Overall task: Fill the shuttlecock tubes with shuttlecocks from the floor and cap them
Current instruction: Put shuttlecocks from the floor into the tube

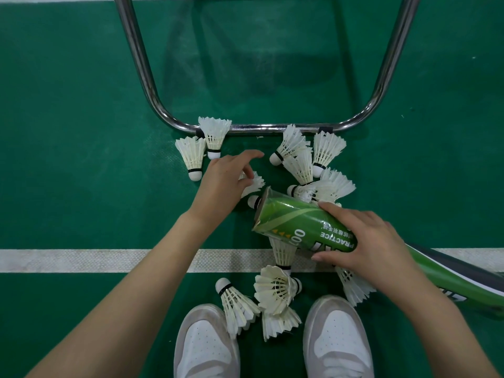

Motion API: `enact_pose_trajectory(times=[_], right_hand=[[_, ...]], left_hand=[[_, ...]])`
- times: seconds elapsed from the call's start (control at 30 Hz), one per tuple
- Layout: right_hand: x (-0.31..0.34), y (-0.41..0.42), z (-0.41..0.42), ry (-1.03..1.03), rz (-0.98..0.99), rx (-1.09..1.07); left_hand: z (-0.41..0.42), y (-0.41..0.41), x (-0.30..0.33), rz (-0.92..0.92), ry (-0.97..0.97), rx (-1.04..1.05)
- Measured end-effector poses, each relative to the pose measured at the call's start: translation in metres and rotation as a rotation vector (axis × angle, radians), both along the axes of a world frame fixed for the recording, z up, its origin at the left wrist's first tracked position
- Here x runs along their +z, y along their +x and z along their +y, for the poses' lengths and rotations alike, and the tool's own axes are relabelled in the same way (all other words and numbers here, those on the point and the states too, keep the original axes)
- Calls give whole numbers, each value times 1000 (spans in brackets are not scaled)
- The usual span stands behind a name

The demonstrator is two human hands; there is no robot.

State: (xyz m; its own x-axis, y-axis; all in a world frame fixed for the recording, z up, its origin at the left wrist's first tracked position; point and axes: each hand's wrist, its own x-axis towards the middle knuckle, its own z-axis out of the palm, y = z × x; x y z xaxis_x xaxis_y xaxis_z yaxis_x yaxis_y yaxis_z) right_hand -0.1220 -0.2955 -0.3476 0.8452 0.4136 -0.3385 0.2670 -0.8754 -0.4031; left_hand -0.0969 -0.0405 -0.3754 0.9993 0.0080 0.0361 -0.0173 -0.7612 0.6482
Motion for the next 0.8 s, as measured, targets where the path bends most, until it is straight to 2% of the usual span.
enact_pose_trajectory(times=[0.17,0.5,0.8], right_hand=[[0,-1,0,15,-5,-6],[-1,-2,2,9,-8,-9],[-3,-3,4,-1,-14,-7]], left_hand=[[3,-7,7,-39,6,67],[4,-45,29,-32,-593,424],[-6,-72,41,0,-754,460]])
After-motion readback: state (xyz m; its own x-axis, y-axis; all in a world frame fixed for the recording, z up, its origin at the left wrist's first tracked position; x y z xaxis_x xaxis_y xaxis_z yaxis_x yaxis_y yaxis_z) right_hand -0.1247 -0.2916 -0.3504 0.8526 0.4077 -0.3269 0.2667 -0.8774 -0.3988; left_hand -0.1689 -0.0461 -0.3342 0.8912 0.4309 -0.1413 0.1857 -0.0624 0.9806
